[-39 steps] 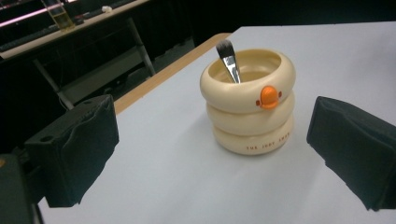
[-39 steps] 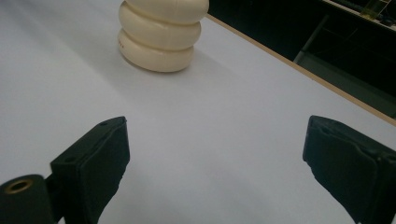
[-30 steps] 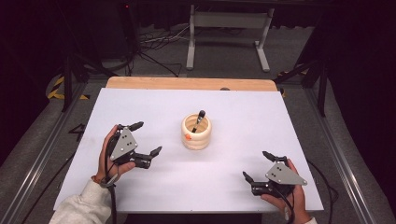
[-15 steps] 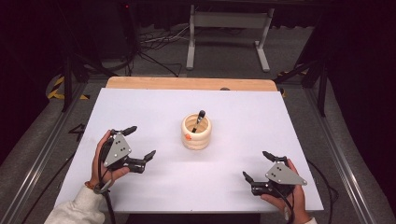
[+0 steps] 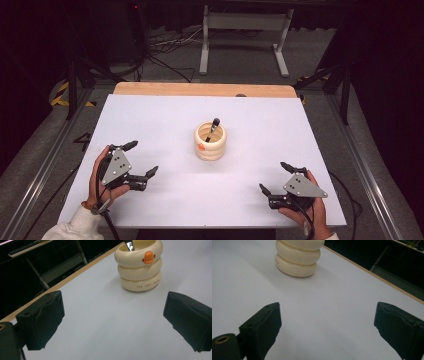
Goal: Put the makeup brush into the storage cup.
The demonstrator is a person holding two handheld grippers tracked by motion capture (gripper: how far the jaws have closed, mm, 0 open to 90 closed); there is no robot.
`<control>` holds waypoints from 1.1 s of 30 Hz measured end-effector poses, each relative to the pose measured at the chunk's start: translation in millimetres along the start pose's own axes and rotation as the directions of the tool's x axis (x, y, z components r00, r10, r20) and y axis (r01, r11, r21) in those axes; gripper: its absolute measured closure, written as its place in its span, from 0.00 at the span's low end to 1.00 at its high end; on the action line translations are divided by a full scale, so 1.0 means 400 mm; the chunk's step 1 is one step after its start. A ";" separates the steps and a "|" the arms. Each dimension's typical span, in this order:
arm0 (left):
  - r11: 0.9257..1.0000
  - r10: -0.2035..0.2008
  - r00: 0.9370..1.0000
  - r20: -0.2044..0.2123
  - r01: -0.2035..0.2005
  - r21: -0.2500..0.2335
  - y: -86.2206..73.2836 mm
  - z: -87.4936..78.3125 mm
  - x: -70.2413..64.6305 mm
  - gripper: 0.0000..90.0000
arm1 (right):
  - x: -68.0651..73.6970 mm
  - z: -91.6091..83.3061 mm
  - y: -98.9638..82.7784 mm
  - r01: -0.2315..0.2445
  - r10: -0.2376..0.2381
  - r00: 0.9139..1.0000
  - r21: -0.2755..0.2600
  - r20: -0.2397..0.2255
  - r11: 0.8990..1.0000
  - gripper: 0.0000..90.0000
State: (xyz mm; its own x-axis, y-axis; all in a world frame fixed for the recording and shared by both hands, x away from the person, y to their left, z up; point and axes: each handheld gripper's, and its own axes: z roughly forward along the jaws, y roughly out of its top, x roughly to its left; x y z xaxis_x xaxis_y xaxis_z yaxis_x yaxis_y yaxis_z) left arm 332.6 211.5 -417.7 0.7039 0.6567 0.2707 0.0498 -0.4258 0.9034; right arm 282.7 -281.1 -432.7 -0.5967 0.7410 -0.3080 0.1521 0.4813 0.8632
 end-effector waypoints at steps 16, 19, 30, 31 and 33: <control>0.999 -0.021 1.000 0.016 0.020 0.037 -0.040 -0.045 0.010 0.05 | 0.000 0.008 -0.003 -0.004 0.004 1.000 0.016 0.007 1.000 0.09; 0.998 -0.039 0.999 0.013 0.038 0.046 -0.054 -0.063 0.012 0.05 | 0.004 0.009 -0.001 0.001 -0.001 1.000 0.015 0.006 1.000 0.09; 0.995 -0.076 0.997 0.005 0.075 0.071 -0.098 -0.106 0.013 0.05 | 0.017 0.014 0.006 0.004 -0.004 1.000 0.017 0.013 1.000 0.10; 0.995 -0.079 0.997 0.006 0.078 0.069 -0.101 -0.108 0.012 0.05 | 0.019 0.015 0.006 0.005 -0.006 1.000 0.016 0.015 1.000 0.10; 0.993 -0.089 0.996 0.010 0.088 0.072 -0.107 -0.114 0.012 0.05 | 0.019 0.015 0.007 0.007 -0.007 1.000 0.017 0.015 1.000 0.10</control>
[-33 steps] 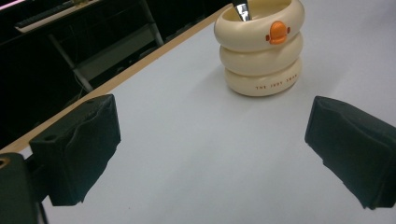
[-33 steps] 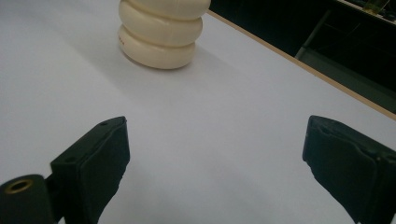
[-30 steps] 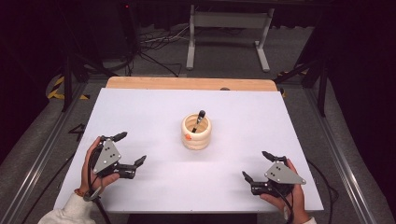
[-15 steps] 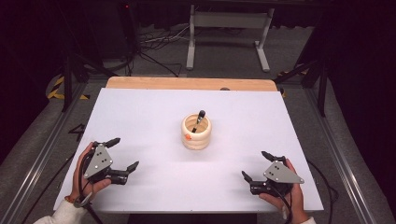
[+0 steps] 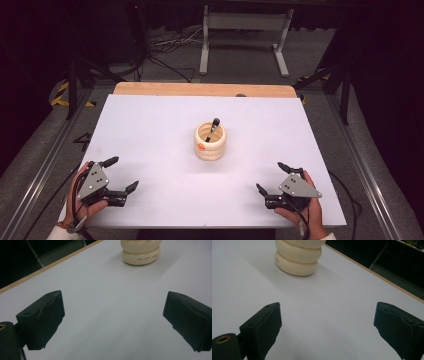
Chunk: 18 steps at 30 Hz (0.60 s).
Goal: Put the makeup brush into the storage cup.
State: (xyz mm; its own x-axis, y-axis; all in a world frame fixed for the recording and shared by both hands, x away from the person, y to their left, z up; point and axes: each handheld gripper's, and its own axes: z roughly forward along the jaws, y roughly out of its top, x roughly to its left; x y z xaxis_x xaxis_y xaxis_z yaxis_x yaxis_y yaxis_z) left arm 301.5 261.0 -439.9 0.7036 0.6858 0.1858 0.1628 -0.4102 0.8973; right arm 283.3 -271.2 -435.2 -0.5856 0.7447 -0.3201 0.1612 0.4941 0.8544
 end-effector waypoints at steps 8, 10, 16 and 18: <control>0.999 -0.042 0.999 -0.003 0.042 -0.004 -0.024 -0.006 -0.001 0.05 | 0.003 0.001 0.001 0.004 -0.004 1.000 -0.001 -0.005 1.000 0.10; 0.999 -0.052 0.999 -0.005 0.052 -0.012 -0.030 -0.007 0.001 0.05 | 0.001 0.005 -0.001 0.002 -0.002 1.000 0.003 -0.007 1.000 0.10; 0.999 -0.036 0.999 -0.016 0.036 -0.015 -0.027 -0.010 0.001 0.05 | 0.002 -0.002 0.000 0.015 -0.015 1.000 -0.006 -0.004 1.000 0.10; 0.999 -0.041 0.999 -0.016 0.040 -0.024 -0.025 -0.009 0.000 0.05 | 0.000 -0.005 -0.002 0.013 -0.013 1.000 -0.009 -0.004 1.000 0.10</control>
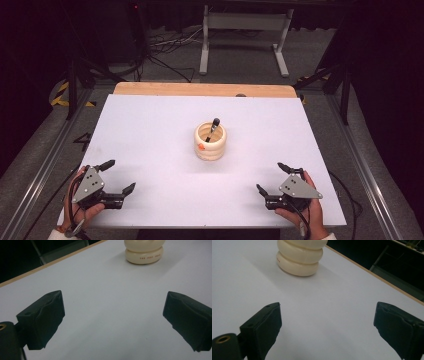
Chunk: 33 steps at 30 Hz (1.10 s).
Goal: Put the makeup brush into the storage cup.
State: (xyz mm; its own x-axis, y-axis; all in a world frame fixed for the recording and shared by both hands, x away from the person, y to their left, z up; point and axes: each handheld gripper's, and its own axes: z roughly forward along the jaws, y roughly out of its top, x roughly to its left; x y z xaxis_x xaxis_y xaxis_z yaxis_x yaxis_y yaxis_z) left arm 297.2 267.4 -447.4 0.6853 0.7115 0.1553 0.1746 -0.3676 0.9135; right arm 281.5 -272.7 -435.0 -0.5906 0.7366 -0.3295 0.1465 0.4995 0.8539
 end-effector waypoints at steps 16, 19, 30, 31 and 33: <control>1.000 0.024 1.000 0.012 -0.024 -0.018 0.006 0.000 -0.006 0.05 | 0.003 -0.006 0.004 0.004 -0.004 1.000 -0.014 -0.003 1.000 0.10; 1.000 0.029 1.000 0.009 -0.029 -0.010 0.006 0.001 -0.006 0.05 | -0.001 -0.007 0.001 0.001 -0.001 1.000 -0.014 -0.003 1.000 0.10; 1.000 -0.006 1.000 -0.002 0.006 -0.029 0.004 0.000 -0.002 0.05 | -0.009 -0.013 -0.001 -0.015 0.014 1.000 -0.042 -0.014 0.999 0.09; 1.000 -0.003 1.000 -0.003 0.003 -0.029 0.004 0.001 -0.001 0.05 | -0.009 -0.012 -0.001 -0.015 0.015 1.000 -0.037 -0.010 0.999 0.09; 0.999 -0.009 1.000 -0.001 0.009 -0.031 0.005 0.001 -0.001 0.05 | -0.010 -0.010 -0.003 -0.018 0.018 1.000 -0.033 -0.011 0.999 0.09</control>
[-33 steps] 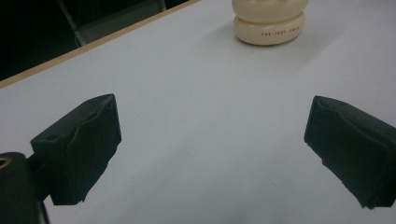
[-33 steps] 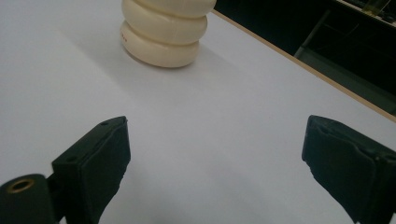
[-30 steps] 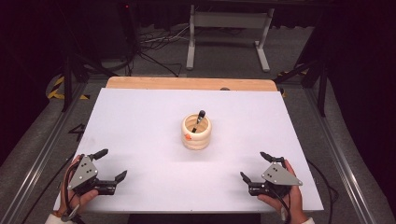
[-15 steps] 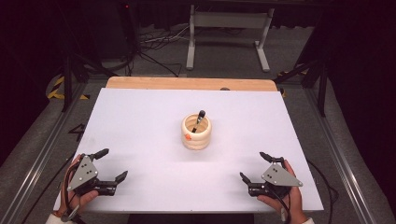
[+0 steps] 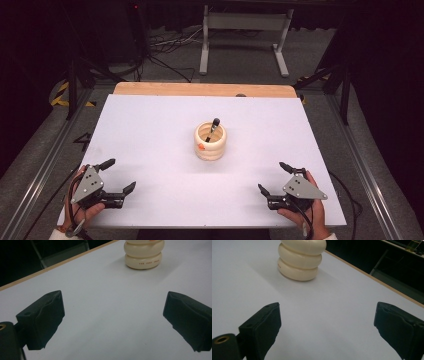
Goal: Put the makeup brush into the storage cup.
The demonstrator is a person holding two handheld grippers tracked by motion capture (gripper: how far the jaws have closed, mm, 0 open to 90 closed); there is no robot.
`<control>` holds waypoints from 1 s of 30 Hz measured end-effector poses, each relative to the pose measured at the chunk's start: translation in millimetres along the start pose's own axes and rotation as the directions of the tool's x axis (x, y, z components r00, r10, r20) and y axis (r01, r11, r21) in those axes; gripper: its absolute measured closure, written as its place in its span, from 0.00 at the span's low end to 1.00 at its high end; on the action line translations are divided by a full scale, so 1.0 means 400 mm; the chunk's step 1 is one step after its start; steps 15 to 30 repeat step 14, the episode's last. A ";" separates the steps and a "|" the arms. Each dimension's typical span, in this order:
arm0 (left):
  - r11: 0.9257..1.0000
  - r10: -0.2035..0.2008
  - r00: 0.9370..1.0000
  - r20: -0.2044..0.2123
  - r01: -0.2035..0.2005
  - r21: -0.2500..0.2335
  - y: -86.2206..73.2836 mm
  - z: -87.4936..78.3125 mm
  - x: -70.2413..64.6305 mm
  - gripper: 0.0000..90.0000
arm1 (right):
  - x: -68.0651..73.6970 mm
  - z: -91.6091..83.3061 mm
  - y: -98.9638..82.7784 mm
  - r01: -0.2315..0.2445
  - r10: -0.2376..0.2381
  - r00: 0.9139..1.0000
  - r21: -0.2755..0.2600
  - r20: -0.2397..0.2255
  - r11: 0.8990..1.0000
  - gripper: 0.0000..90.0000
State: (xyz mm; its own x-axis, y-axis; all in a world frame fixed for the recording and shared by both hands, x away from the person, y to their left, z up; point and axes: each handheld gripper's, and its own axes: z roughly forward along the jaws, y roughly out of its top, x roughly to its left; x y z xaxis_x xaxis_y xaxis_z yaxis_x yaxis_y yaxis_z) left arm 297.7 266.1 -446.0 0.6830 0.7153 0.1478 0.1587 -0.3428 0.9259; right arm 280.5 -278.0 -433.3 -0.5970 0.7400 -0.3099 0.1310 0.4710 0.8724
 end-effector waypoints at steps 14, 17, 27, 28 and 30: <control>1.000 -0.003 1.000 -0.003 0.003 -0.003 0.001 0.002 0.002 0.05 | -0.007 -0.012 -0.001 -0.008 0.008 1.000 -0.023 0.025 1.000 0.10; 1.000 -0.003 1.000 -0.003 0.003 -0.003 0.001 0.002 0.002 0.05 | -0.007 -0.012 -0.001 -0.008 0.008 1.000 -0.023 0.025 1.000 0.10; 1.000 -0.003 1.000 -0.003 0.003 -0.003 0.001 0.002 0.002 0.05 | -0.007 -0.012 -0.001 -0.008 0.008 1.000 -0.023 0.025 1.000 0.10; 1.000 -0.003 1.000 -0.003 0.003 -0.003 0.001 0.002 0.002 0.05 | -0.007 -0.012 -0.001 -0.008 0.008 1.000 -0.023 0.025 1.000 0.10; 1.000 -0.003 1.000 -0.003 0.003 -0.003 0.001 0.002 0.002 0.05 | -0.007 -0.012 -0.001 -0.008 0.008 1.000 -0.023 0.025 1.000 0.10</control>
